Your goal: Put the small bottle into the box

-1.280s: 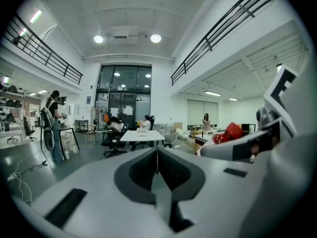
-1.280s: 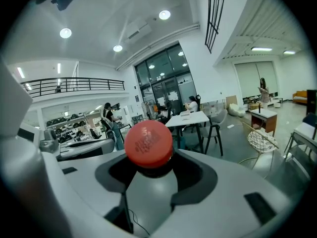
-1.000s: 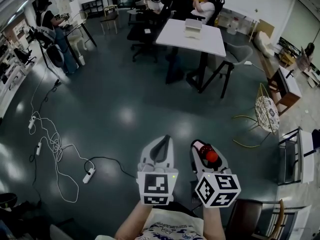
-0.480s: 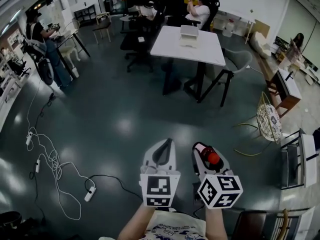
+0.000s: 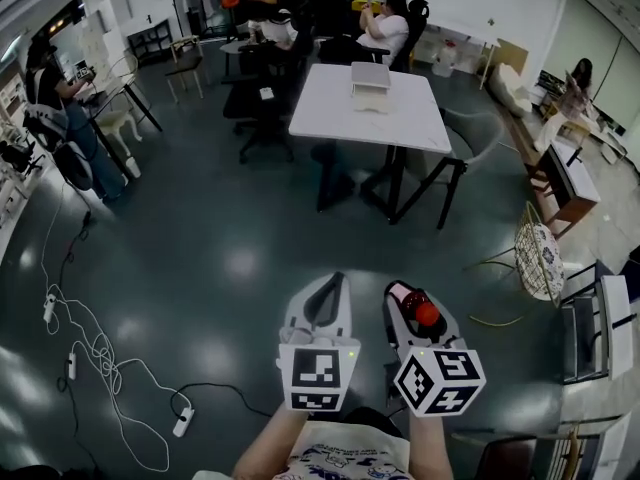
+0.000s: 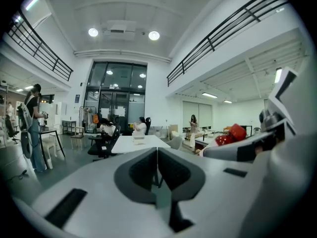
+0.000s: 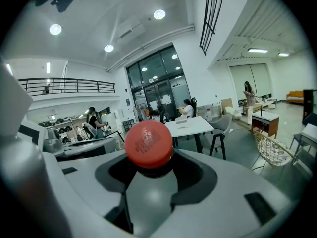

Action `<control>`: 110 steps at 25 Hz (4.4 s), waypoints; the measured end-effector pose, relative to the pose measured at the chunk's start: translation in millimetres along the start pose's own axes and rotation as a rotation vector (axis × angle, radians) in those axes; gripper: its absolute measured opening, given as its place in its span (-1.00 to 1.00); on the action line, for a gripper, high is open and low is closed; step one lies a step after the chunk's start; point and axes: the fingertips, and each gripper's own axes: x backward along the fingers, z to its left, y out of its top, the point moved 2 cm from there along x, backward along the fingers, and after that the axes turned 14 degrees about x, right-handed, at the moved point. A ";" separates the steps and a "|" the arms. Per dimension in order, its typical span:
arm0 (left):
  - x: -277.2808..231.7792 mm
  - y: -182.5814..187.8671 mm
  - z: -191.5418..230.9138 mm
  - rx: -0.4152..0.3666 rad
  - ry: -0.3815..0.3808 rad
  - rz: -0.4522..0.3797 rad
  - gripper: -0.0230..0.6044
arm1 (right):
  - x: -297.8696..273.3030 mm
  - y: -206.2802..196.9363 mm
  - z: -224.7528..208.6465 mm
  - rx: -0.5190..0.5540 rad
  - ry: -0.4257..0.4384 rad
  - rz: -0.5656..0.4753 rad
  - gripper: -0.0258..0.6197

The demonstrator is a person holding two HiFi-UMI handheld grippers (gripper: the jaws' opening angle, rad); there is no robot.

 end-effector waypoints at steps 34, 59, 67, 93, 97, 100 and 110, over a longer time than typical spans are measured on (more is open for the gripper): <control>-300.6 70.1 82.2 0.039 0.123 0.010 -0.86 | -293.0 96.9 -138.0 0.011 0.128 0.035 -0.21; -499.8 107.7 144.3 0.044 0.085 0.058 -0.86 | -477.5 143.4 -213.4 -0.032 0.097 0.070 -0.21; -573.1 139.6 183.5 0.037 0.042 0.056 -0.86 | -553.3 179.0 -227.4 -0.039 0.051 0.063 -0.21; -663.1 135.7 227.1 0.066 0.015 0.127 -0.86 | -644.2 180.8 -254.6 -0.078 0.012 0.134 -0.21; -685.4 140.7 233.8 0.066 0.035 0.123 -0.86 | -669.9 188.1 -266.1 -0.071 0.032 0.133 -0.21; -708.4 145.3 238.2 0.066 0.051 0.126 -0.86 | -691.6 194.4 -277.3 -0.067 0.049 0.138 -0.21; -789.0 150.5 245.7 0.063 0.072 0.143 -0.86 | -766.1 204.4 -320.0 -0.063 0.094 0.168 -0.21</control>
